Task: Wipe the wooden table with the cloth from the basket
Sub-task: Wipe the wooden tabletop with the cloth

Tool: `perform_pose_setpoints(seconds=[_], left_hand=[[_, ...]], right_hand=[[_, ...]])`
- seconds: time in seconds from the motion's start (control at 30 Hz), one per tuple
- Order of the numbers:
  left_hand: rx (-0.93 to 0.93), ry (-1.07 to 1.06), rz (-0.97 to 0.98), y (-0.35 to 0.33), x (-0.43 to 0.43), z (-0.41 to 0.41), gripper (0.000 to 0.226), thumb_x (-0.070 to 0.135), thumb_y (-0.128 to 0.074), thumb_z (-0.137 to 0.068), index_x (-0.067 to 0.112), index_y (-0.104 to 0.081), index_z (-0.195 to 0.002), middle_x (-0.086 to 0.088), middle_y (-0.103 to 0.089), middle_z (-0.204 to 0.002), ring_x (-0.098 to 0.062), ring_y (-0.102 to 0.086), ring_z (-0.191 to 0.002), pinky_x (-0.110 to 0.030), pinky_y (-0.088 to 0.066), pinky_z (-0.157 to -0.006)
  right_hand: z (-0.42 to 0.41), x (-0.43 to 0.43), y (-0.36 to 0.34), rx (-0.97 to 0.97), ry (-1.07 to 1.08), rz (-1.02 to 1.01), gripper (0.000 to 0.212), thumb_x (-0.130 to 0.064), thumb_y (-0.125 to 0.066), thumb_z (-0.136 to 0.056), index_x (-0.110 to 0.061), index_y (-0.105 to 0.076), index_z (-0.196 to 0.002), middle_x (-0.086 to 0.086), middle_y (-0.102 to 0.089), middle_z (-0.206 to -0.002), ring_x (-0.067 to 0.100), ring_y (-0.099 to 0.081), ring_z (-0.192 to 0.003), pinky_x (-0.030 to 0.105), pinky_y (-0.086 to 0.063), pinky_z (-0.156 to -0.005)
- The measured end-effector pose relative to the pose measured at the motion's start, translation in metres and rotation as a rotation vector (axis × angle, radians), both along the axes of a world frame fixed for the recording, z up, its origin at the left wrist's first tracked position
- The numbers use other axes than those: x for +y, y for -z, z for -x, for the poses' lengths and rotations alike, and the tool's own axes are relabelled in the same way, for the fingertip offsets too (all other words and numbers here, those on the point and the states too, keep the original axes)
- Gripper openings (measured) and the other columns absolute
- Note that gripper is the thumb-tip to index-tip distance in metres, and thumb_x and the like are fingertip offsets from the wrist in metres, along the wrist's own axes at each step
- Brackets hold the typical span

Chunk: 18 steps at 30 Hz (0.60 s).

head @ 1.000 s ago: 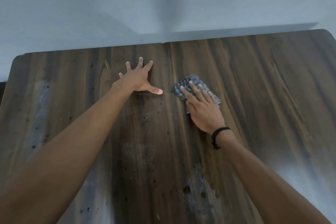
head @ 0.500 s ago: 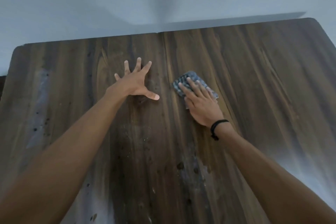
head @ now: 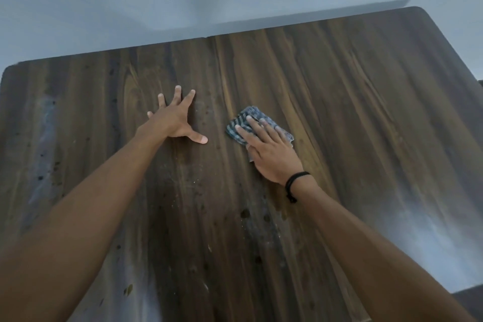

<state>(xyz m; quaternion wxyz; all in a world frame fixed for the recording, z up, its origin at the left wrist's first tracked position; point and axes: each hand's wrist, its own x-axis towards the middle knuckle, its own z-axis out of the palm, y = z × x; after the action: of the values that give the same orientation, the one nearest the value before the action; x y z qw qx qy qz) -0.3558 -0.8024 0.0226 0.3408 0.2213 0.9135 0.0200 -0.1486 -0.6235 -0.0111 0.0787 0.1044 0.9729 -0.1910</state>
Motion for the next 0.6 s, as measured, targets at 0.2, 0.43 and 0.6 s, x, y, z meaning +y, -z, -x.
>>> perform_pose_setpoints(seconds=[0.2,0.43,0.6], left_hand=[[0.012,0.007,0.011,0.001,-0.001,0.002,0.144,0.062,-0.087,-0.054,0.041,0.015,-0.155,0.007,0.03,-0.161,-0.041,0.019,-0.148,-0.073,-0.008,-0.112],[0.013,0.009,0.025,0.003,0.001,0.003,0.146,0.063,-0.087,-0.051,0.041,0.014,-0.155,0.008,0.028,-0.162,-0.042,0.02,-0.147,-0.072,-0.013,-0.114],[0.023,0.01,0.038,0.003,0.001,0.005,0.145,0.062,-0.087,-0.053,0.04,0.014,-0.155,0.008,0.027,-0.162,-0.043,0.018,-0.148,-0.072,-0.012,-0.114]], right_hand=[[-0.029,-0.019,0.0,0.019,0.053,0.008,0.053,-0.035,-0.022,-0.108,-0.043,-0.008,-0.158,-0.009,0.002,-0.168,0.018,0.009,-0.154,0.043,0.005,-0.123],[-0.041,-0.012,0.004,0.025,0.068,-0.039,0.054,-0.035,-0.024,-0.108,-0.041,-0.006,-0.158,-0.005,0.004,-0.168,0.022,0.01,-0.154,0.048,0.003,-0.124],[-0.042,0.02,-0.002,0.005,0.004,0.005,0.051,-0.035,-0.022,-0.109,-0.043,-0.008,-0.158,-0.009,0.001,-0.168,0.018,0.007,-0.154,0.046,0.007,-0.124]])
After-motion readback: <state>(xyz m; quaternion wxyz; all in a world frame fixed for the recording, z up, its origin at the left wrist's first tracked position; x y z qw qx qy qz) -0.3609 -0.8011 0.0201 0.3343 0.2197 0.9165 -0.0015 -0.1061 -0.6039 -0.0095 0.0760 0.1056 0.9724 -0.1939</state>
